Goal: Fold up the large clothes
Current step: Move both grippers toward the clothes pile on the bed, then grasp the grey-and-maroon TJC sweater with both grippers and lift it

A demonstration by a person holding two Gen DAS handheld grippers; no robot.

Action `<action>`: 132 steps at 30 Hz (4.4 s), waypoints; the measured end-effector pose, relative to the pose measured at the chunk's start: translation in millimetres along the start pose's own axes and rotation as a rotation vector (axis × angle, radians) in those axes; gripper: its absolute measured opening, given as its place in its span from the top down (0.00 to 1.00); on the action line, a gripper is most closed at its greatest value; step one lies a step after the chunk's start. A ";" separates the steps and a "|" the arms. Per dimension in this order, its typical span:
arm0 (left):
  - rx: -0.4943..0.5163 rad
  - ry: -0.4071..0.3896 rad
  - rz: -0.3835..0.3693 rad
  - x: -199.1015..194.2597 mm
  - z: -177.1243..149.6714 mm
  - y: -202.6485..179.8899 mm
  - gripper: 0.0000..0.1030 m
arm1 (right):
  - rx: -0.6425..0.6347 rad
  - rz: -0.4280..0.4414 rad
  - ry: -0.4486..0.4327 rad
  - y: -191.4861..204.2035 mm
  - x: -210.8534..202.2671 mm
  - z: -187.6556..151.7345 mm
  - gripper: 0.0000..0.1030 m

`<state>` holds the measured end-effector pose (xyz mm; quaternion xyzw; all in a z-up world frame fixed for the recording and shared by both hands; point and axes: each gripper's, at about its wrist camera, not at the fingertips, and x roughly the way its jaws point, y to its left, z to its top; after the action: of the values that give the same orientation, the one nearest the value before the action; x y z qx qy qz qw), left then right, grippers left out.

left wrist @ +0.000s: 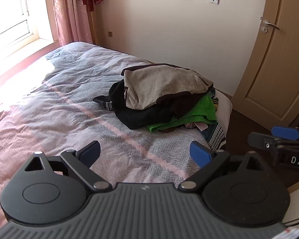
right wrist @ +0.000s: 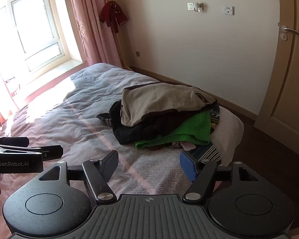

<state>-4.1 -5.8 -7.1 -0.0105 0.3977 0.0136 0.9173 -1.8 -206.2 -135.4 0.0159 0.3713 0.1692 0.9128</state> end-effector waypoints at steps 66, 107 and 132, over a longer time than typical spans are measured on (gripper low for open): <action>0.113 0.063 -0.125 90.8 45.1 42.9 0.09 | 0.129 -0.134 0.029 0.7 70.5 27.2 0.37; 0.429 0.146 0.113 423.1 72.8 -32.7 0.39 | -0.895 -0.008 0.041 -160.1 412.2 77.3 0.66; -0.004 -0.374 0.179 249.5 168.3 64.5 0.93 | -0.631 0.176 -0.551 -58.4 285.2 247.5 0.98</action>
<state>287.0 68.0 -74.8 0.0258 0.2200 0.0974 0.9703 374.8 -145.8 -157.0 -0.1880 0.0409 0.3411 0.9201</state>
